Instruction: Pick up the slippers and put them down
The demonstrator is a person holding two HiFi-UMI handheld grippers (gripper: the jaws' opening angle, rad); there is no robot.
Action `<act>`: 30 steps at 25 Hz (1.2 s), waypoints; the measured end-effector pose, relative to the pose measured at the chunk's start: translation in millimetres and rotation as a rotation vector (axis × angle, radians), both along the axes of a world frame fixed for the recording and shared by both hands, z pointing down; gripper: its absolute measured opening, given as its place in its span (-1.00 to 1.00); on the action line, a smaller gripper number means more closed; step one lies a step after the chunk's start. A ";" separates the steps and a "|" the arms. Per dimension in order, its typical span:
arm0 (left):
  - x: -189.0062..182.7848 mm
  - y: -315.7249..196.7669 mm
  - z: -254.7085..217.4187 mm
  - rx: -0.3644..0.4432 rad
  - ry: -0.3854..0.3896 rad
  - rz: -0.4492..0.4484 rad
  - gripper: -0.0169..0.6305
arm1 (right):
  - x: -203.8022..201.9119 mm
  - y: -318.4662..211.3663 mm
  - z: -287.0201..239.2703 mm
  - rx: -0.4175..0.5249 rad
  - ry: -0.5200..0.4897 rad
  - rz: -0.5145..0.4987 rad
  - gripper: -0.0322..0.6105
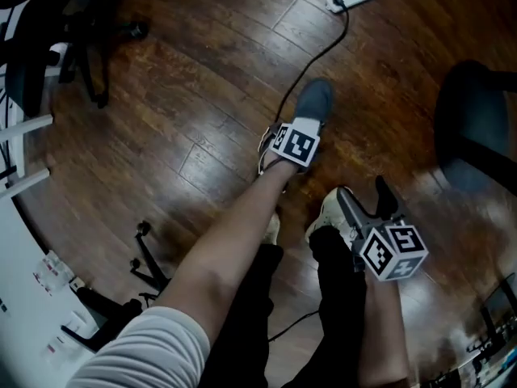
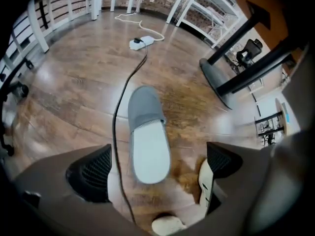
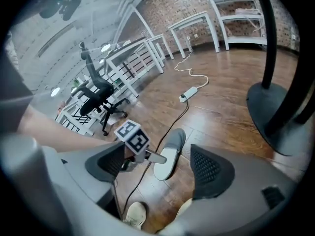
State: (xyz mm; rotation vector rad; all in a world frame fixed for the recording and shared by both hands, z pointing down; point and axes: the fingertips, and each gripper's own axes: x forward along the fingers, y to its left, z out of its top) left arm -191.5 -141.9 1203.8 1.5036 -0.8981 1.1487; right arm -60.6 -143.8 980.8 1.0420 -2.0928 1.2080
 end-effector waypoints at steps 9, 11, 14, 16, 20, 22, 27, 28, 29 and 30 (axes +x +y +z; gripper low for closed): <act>-6.6 49.4 -316.0 0.106 0.064 0.129 0.90 | 45.4 80.4 -225.7 -0.018 0.140 -0.124 0.35; 5.9 37.3 -396.8 0.186 0.096 0.191 0.90 | 63.3 84.9 -300.5 0.026 0.170 -0.077 0.35; 27.3 43.4 -529.7 0.318 0.139 0.336 0.89 | 94.2 129.2 -410.0 0.028 0.181 0.052 0.35; 43.8 72.2 -611.8 0.367 0.165 0.413 0.89 | 121.2 178.8 -472.1 0.025 0.191 0.128 0.35; 89.6 123.5 -754.5 0.424 0.236 0.500 0.86 | 194.8 266.4 -587.9 0.077 0.239 0.267 0.35; 112.5 142.9 -812.8 0.457 0.270 0.502 0.85 | 237.0 303.6 -633.4 0.119 0.260 0.333 0.35; 166.4 194.5 -899.5 0.547 0.341 0.415 0.85 | 329.8 372.0 -699.6 0.214 0.257 0.454 0.35; 178.1 206.2 -907.6 0.559 0.342 0.398 0.85 | 347.0 381.6 -709.1 0.240 0.257 0.469 0.35; 191.2 217.3 -914.7 0.567 0.344 0.380 0.85 | 364.3 390.2 -718.3 0.264 0.256 0.484 0.35; 205.6 228.4 -920.9 0.570 0.348 0.360 0.85 | 381.8 398.5 -726.9 0.285 0.253 0.499 0.35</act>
